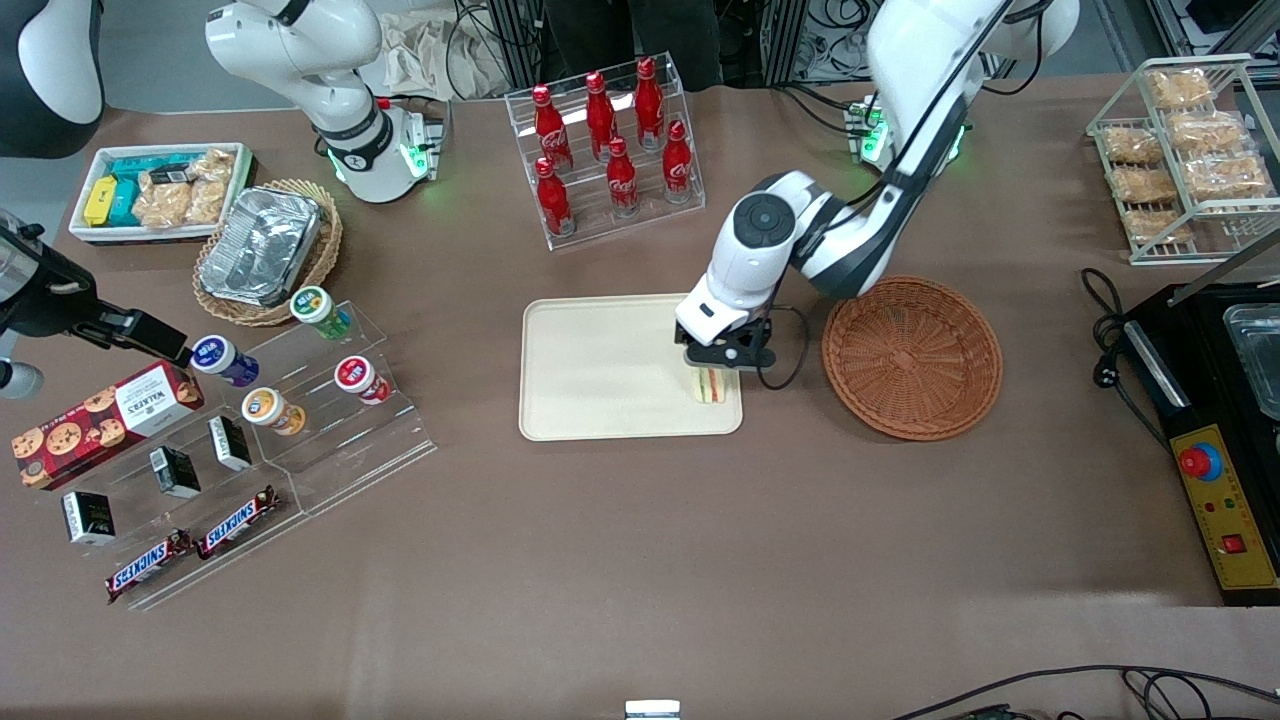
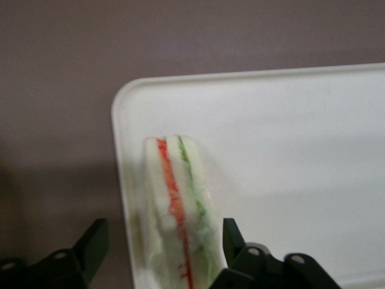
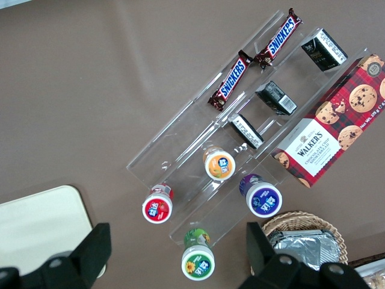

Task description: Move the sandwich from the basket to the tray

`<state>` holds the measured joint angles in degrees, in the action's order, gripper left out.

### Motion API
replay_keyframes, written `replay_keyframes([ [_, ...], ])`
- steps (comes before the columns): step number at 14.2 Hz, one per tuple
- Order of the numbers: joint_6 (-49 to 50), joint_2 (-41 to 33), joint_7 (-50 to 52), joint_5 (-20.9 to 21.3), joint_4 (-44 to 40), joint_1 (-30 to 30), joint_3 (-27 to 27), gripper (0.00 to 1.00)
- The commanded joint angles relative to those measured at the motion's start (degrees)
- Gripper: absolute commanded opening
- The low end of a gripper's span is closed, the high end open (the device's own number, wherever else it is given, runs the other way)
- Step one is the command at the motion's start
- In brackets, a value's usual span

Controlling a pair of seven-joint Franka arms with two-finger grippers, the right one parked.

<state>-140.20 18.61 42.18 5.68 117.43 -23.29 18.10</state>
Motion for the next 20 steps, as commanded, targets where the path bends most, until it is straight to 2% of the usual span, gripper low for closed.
replay_keyframes([
  [1,14.73,-9.01,-0.25,-0.14,-3.76,2.99,0.18,1.0],
  [3,23.7,-11.22,-0.43,0.03,-9.64,3.17,-0.69,1.0],
  [5,28.65,-12.54,-6.37,-0.32,-13.61,3.08,-5.07,1.0],
  [6,29.27,-13.76,-10.58,-1.45,-13.63,3.17,-6.57,1.0],
  [12,34.37,-20.27,-33.01,-11.37,-13.36,2.99,-25.01,1.0],
  [14,34.64,-20.71,-37.41,-12.97,-13.36,3.17,-28.46,1.0],
  [17,34.64,-21.42,-39.89,-12.63,-13.63,3.34,-29.61,1.0],
  [18,34.64,-21.25,-39.89,-12.8,-13.8,6.65,-28.74,1.0],
  [20,34.82,-21.94,-39.89,-11.84,-14.67,13.95,-19.47,1.0],
])
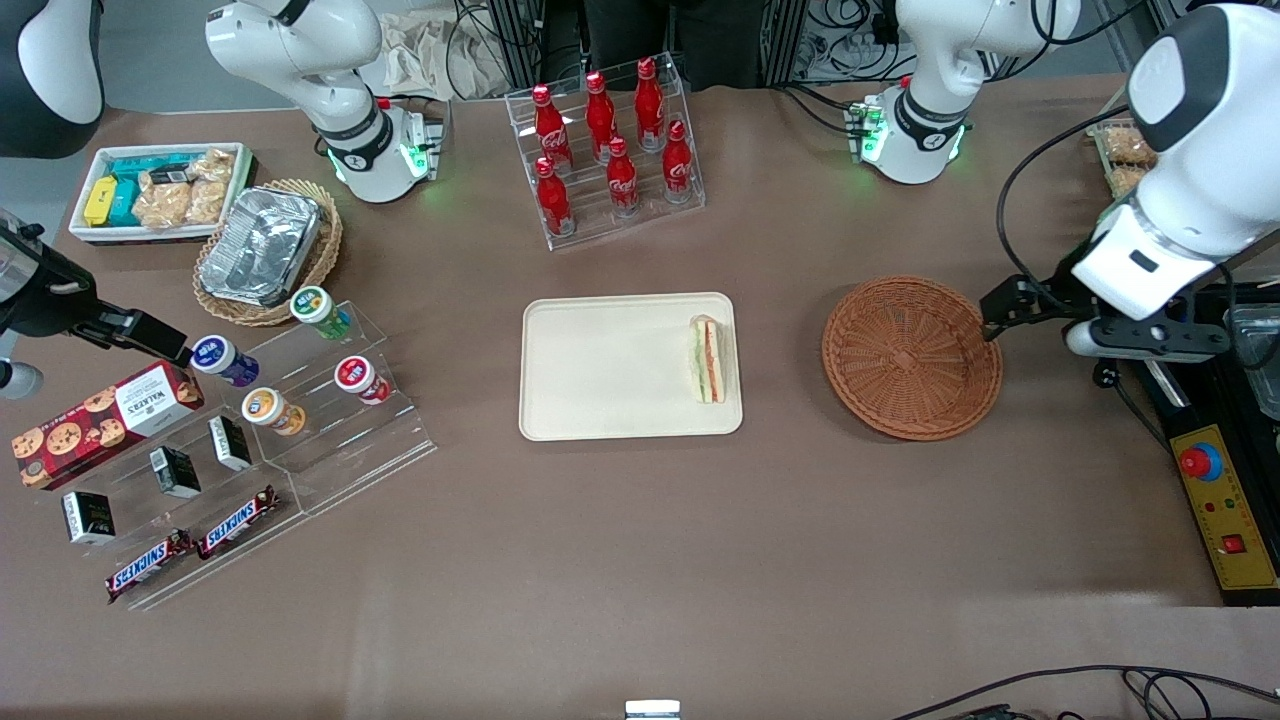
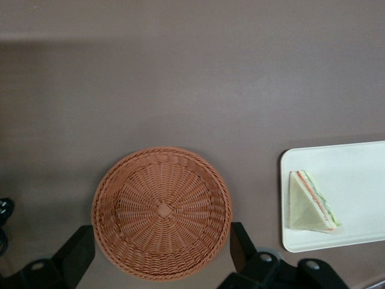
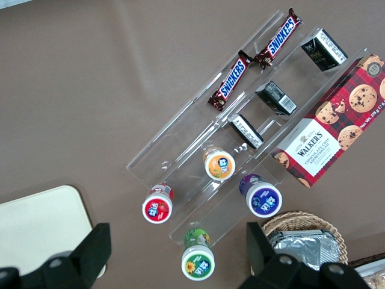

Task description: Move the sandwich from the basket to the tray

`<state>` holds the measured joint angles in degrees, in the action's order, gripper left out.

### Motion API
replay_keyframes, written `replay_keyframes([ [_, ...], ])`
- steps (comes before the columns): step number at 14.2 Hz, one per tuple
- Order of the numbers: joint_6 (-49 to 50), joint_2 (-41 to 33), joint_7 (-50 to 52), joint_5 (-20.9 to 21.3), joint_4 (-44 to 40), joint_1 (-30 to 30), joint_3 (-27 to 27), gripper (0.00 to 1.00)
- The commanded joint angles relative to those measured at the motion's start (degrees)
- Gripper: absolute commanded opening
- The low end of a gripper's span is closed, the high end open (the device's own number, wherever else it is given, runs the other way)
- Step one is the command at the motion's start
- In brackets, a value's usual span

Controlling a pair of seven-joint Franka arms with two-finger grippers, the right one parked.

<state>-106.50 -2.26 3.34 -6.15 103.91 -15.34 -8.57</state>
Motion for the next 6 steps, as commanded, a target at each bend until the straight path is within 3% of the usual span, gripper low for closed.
replay_keyframes([
  [1,1.21,-0.99,-1.05,-0.27,-1.87,8.46,8.12,1.0],
  [6,2.26,-0.55,-1.05,-0.27,-3.72,14.02,13.92,1.0],
])
